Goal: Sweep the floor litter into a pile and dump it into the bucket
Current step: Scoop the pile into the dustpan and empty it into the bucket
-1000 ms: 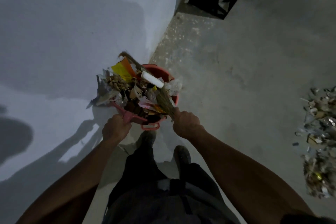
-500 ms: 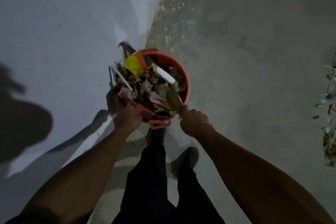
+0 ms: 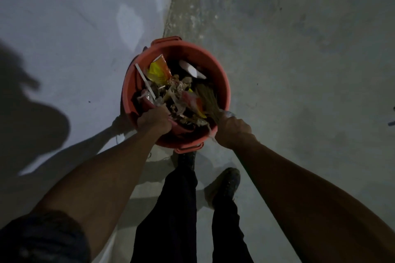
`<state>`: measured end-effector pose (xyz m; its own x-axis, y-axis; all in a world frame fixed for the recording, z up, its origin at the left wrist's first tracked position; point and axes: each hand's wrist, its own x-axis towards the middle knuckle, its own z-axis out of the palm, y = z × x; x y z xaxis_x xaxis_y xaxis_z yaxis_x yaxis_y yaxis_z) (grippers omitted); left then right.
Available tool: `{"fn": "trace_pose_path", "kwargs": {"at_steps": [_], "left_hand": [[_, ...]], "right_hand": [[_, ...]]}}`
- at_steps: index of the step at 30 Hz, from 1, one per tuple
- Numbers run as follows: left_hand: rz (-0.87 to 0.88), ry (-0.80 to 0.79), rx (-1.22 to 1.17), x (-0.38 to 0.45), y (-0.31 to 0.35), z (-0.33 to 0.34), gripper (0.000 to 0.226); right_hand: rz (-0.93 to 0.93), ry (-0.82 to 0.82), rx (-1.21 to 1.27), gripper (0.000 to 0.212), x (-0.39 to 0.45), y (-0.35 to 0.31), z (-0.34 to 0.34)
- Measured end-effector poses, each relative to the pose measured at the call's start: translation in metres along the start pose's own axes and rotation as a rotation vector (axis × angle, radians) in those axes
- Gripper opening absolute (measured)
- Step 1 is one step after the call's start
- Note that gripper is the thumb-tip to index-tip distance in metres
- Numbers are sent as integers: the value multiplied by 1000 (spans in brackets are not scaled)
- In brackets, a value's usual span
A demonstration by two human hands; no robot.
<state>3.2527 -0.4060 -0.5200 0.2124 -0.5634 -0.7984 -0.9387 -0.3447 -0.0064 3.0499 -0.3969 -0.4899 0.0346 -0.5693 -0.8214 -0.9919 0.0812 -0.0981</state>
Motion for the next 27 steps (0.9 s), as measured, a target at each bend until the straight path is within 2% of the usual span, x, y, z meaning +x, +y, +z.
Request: {"fn": "trace_pose_path", "kwargs": {"at_steps": [10,15,19,23,27], "left_hand": [[18,-80,66,-17,-1,-33,43],[63,-136,66,-60,-10,-53,18],[45,-62,-32,-104,-19,-60,13],[-6,-10,-287,-160,-16,-60,40],[-24,26,-312,-213,-18,-42,36]], "right_hand": [[-5,-30,122,40,-33,3,-12],[25,-12,194,40,-83,12,-26],[38,1,223,37,-131,17,-33],[59,27,285,32,-176,27,-24],[77,3,491,36,-218,49,4]]}}
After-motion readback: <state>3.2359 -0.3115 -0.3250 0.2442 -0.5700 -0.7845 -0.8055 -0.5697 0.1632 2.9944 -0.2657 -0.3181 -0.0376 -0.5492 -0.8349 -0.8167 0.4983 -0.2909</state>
